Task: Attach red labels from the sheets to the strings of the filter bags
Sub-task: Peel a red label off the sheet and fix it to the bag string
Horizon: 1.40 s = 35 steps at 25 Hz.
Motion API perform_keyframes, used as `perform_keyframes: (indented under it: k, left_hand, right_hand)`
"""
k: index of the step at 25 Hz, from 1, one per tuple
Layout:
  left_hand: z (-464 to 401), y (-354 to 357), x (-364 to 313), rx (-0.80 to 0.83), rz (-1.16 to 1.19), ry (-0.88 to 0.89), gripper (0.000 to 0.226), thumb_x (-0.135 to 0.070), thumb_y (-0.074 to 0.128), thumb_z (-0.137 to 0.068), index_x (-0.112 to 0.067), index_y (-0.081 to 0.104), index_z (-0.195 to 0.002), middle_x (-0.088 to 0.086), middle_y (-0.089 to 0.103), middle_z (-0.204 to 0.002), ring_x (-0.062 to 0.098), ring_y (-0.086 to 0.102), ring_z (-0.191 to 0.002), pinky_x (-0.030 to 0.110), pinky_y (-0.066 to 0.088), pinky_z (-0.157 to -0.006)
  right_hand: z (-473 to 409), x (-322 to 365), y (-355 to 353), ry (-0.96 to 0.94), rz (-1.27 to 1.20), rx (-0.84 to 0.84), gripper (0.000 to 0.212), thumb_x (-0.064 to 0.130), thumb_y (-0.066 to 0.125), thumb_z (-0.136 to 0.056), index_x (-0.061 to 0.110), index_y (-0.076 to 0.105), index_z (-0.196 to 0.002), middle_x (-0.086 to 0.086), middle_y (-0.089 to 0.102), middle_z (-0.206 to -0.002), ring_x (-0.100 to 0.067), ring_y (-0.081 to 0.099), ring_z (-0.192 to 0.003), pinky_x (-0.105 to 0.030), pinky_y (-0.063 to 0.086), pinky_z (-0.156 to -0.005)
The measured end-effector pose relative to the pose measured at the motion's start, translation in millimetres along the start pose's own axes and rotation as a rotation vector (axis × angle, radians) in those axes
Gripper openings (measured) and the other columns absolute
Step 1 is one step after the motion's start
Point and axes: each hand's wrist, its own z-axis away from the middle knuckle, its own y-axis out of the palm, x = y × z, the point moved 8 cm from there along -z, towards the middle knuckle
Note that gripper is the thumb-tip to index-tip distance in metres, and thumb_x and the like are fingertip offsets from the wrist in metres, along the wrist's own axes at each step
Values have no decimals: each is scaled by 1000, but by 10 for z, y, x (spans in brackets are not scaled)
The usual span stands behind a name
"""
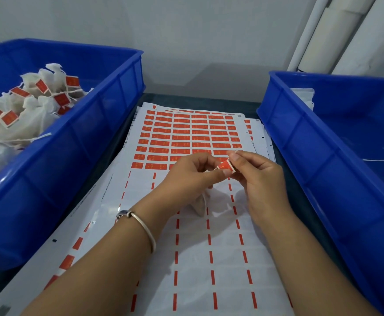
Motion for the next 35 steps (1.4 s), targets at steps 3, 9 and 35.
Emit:
perform_keyframes:
  k: [3,9,35]
  left_hand:
    - [-13,-15,18,-20,-33,-11,10,-30,73,-78,-27,65,-72,-21,63,-62,-6,59,-61,5,40,-46]
    - [-16,-116,20,-80,37,23,12,-28,72,-78,-25,66,-69,-14,64,-61,0,60,-57,17,46,-55]
    - [28,-199,-218,-45,-208,118,15,-26,66,-84,-33,63,-72,-29,62,-69,-12,57,-70,0,38,-47]
  right_hand:
    - [5,18,31,-7,-21,28,13,34,67,-81,43,72,-73,24,71,-88,-4,70,-85,-23,58,-70]
    - [3,41,114,-56,16,132,16,17,67,-86,33,67,-90,21,71,-87,-2,68,-87,-17,55,-67]
    - [155,317,76,-340,227,-25,28,34,67,-80,45,50,-99,38,62,-87,15,60,-90,-1,46,-68]
